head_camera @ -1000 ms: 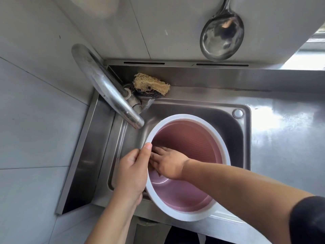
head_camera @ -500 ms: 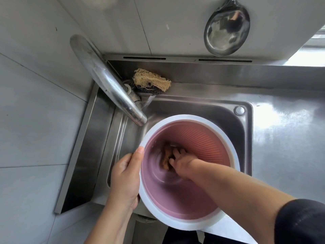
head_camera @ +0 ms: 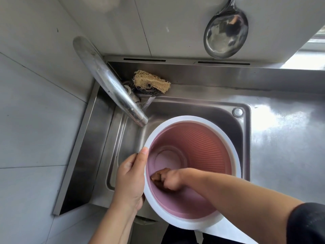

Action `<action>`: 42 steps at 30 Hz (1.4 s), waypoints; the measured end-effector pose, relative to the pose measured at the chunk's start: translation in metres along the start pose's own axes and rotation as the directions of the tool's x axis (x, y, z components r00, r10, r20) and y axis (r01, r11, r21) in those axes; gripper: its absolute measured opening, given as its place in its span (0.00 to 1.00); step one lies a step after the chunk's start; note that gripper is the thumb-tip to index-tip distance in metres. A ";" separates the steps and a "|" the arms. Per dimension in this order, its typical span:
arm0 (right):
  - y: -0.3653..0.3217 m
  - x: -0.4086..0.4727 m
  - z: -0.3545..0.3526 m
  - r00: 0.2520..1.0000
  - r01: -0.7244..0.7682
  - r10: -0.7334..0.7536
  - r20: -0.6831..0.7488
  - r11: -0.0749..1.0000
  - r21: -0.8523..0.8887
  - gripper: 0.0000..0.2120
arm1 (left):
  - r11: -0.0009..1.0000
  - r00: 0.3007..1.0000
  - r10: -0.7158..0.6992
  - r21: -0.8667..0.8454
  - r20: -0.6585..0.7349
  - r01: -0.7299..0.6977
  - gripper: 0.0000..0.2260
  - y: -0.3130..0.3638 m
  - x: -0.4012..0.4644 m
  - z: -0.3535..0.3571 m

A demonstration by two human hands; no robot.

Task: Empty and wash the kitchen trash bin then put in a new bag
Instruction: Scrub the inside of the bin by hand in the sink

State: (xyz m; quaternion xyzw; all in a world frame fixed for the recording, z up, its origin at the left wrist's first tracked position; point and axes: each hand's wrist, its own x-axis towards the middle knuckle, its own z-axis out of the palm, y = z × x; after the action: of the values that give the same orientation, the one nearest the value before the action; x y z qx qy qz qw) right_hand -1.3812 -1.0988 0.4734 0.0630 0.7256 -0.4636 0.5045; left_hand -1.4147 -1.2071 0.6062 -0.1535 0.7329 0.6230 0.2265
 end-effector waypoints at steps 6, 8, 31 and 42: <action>-0.031 -0.001 0.000 0.995 0.038 0.049 -0.090 0.639 0.769 0.17 | 0.998 0.997 -0.058 0.015 -0.047 0.058 0.16 -0.002 0.013 -0.002; -0.046 0.000 -0.004 0.987 0.070 0.115 -0.113 0.325 0.943 0.12 | 0.998 0.997 -0.054 0.030 -0.058 0.056 0.15 -0.002 0.014 -0.003; -0.105 -0.010 -0.055 0.963 0.261 0.188 -0.195 -0.446 0.856 0.28 | 1.000 0.995 -0.016 0.003 -0.100 0.017 0.15 -0.001 0.008 -0.006; -0.071 -0.080 -0.004 0.963 0.257 -0.209 -0.168 0.895 0.365 0.14 | 0.999 0.983 0.007 0.040 -0.186 0.001 0.13 -0.001 0.027 -0.033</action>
State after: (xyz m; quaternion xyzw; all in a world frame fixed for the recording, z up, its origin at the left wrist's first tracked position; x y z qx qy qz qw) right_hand -1.3849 -1.1061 0.5801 0.1018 0.6533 -0.6488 0.3768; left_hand -1.4418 -1.2379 0.5947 -0.2053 0.7632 0.5917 0.1592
